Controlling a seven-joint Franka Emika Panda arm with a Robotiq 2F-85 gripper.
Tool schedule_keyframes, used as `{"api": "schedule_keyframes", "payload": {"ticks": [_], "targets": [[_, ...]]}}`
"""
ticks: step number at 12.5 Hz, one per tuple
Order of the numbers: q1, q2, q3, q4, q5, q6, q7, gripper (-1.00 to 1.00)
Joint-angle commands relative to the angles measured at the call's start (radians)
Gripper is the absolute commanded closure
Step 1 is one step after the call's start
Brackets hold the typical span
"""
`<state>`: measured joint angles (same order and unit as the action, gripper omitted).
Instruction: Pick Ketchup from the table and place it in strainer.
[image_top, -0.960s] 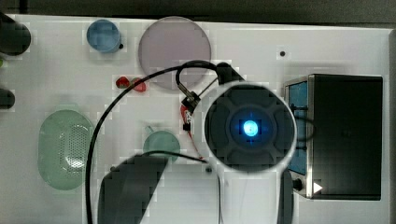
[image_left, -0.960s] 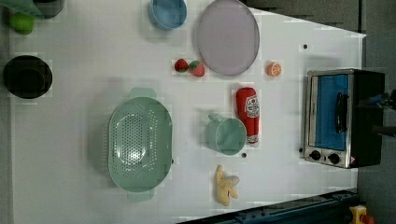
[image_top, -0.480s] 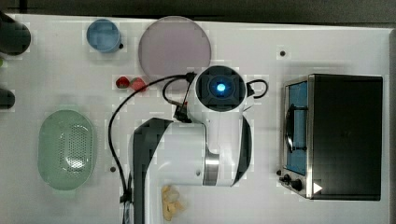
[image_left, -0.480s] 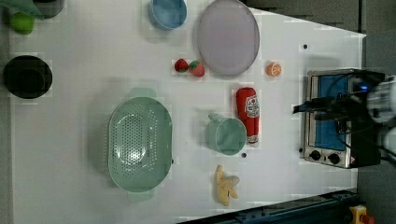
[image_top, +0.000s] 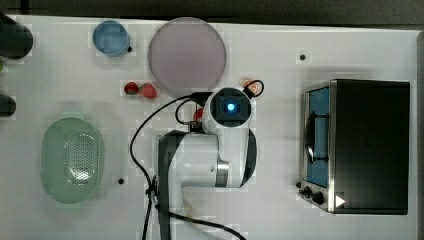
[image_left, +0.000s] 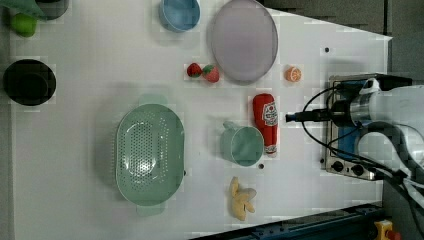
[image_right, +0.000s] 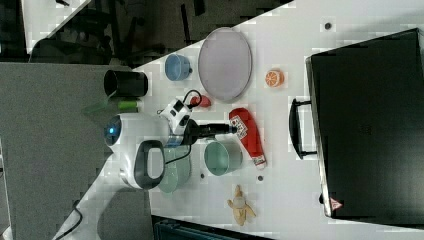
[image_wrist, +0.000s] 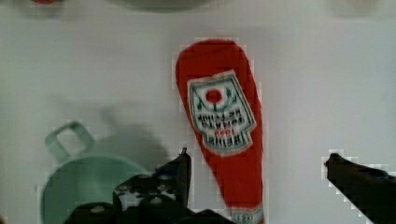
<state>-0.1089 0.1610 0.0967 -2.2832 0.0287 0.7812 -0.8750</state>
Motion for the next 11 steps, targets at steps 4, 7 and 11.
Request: {"api": "schedule_keyframes", "payload": {"ticks": [4,7,11], "targets": [[0.024,0.119,0.000,-0.067,-0.019,0.255,-0.093,-1.00],[0.024,0.191,-0.005,-0.085,-0.019,0.354,-0.093,-1.00],[0.024,0.230,-0.003,-0.092,-0.019,0.409,-0.089,-0.43]]}}
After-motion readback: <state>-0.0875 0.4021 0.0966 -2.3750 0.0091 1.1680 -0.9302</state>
